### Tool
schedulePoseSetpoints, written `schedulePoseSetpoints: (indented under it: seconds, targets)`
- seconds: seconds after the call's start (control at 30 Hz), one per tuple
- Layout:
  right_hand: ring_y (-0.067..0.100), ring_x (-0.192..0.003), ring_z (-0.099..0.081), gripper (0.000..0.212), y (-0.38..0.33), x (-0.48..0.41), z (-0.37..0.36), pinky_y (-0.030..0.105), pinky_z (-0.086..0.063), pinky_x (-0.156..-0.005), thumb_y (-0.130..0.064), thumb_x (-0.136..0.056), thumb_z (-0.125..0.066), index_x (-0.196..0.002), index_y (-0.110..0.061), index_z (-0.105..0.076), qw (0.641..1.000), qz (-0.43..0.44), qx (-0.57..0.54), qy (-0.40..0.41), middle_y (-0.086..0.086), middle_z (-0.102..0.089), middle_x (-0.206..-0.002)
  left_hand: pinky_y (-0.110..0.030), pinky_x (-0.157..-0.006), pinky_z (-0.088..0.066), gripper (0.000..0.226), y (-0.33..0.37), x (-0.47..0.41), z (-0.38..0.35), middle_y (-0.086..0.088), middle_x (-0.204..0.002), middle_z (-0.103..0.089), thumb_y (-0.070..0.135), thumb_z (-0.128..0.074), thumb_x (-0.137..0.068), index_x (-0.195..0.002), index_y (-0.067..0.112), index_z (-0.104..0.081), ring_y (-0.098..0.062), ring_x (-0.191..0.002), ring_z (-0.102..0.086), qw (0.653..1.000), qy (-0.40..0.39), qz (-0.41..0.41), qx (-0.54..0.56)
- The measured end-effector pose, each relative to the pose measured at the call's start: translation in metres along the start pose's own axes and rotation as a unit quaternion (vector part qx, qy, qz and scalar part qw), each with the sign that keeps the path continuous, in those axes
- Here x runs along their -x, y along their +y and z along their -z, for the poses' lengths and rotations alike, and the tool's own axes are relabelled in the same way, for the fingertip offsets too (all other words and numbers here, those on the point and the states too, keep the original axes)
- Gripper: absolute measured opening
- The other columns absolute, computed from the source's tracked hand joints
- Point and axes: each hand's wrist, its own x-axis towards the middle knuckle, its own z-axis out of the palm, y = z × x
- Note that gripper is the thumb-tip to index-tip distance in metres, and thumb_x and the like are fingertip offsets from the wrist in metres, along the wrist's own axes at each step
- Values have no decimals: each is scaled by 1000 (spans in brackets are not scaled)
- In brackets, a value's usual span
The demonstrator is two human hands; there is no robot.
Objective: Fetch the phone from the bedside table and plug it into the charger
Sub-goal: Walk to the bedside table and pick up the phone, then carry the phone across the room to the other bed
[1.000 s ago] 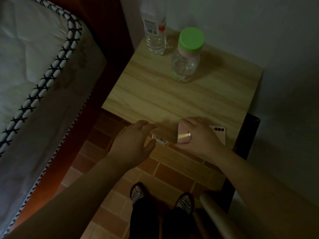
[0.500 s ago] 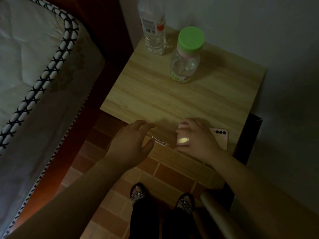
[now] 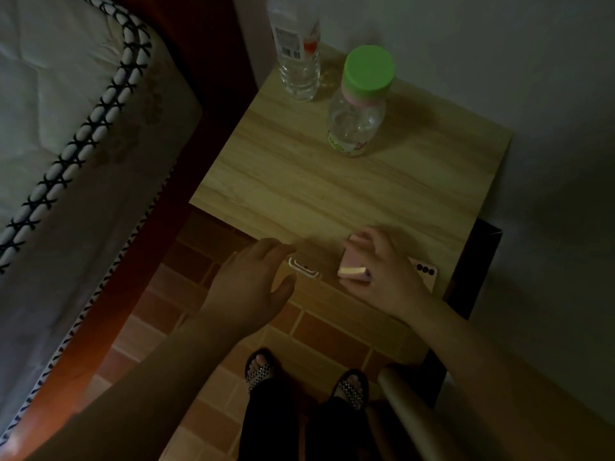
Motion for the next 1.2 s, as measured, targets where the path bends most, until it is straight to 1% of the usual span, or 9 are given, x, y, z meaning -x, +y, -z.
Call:
schedulePoseSetpoints:
  seconds: [0.1, 0.23, 0.3, 0.53, 0.67, 0.73, 0.87, 1.1, 1.2]
  targets:
    - [24, -123, -38, 62, -2, 0, 6, 37, -39, -95, -30, -73, -77, -129, -19, -51, 996, -22, -75, 37, 13, -36, -136, -50, -90, -46, 46, 3, 5, 3, -8, -133, -49, 36, -51, -86, -130, 22, -44, -28, -115, -51, 1000, 2, 1, 4]
    - [0, -115, -30, 53, -22, 9, 22, 4, -32, -86, -34, -74, -75, -122, -25, -57, 984, -65, -133, 101, -4, -31, -129, -49, -91, -45, 46, 17, 14, 22, -8, -134, -48, 33, -53, -86, -130, 21, -44, -27, -115, -50, 1000, 14, 6, 14]
    - [-3, -111, -32, 49, -47, 17, 36, -3, -32, -81, -34, -74, -75, -120, -26, -59, 973, -83, -169, 134, -6, -30, -127, -48, -91, -45, 47, 27, 25, 43, -9, -134, -47, 32, -54, -86, -130, 20, -44, -28, -116, -49, 1000, 20, 4, 24]
    - [4, -106, -45, 43, -180, 46, 123, 4, -42, -78, -32, -72, -77, -112, -33, -63, 947, -88, -244, 190, -2, -39, -123, -45, -91, -45, 45, 63, 98, 164, -11, -133, -49, 31, -52, -88, -130, 18, -45, -28, -115, -50, 996, 74, -2, 51]
    - [7, -109, -47, 35, -267, 51, 181, 10, -46, -78, -42, -75, -70, -108, -41, -60, 944, -38, -257, 202, -11, -38, -120, -45, -91, -45, 42, 79, 152, 241, -8, -130, -51, 34, -51, -88, -127, 20, -47, -26, -112, -52, 992, 116, -5, 50]
    - [10, -108, -49, 33, -304, 47, 204, 14, -48, -78, -44, -76, -67, -108, -41, -60, 941, -7, -260, 215, -7, -40, -121, -41, -89, -46, 40, 83, 178, 274, -7, -126, -53, 34, -50, -88, -125, 20, -49, -23, -109, -53, 987, 151, -4, 47]
    - [4, -107, -47, 34, -358, 33, 234, 9, -45, -76, -45, -77, -65, -110, -43, -58, 937, 52, -264, 224, -4, -40, -120, -32, -82, -46, 38, 85, 221, 324, -2, -123, -54, 37, -51, -88, -124, 23, -51, -18, -102, -55, 973, 224, 30, 48]
    - [13, -107, -50, 34, -423, -8, 246, 10, -46, -78, -48, -79, -66, -112, -41, -60, 937, 156, -291, 111, -2, -40, -122, -33, -82, -45, 39, 78, 276, 361, -3, -127, -55, 36, -53, -87, -124, 25, -51, -22, -108, -55, 935, 312, 169, 23]
    - [4, -108, -47, 35, -450, -19, 241, 6, -43, -77, -53, -80, -61, -112, -40, -60, 932, 218, -287, 42, -2, -39, -122, -32, -84, -43, 40, 74, 308, 357, -2, -129, -54, 37, -54, -86, -125, 26, -50, -21, -109, -54, 909, 335, 245, 38]
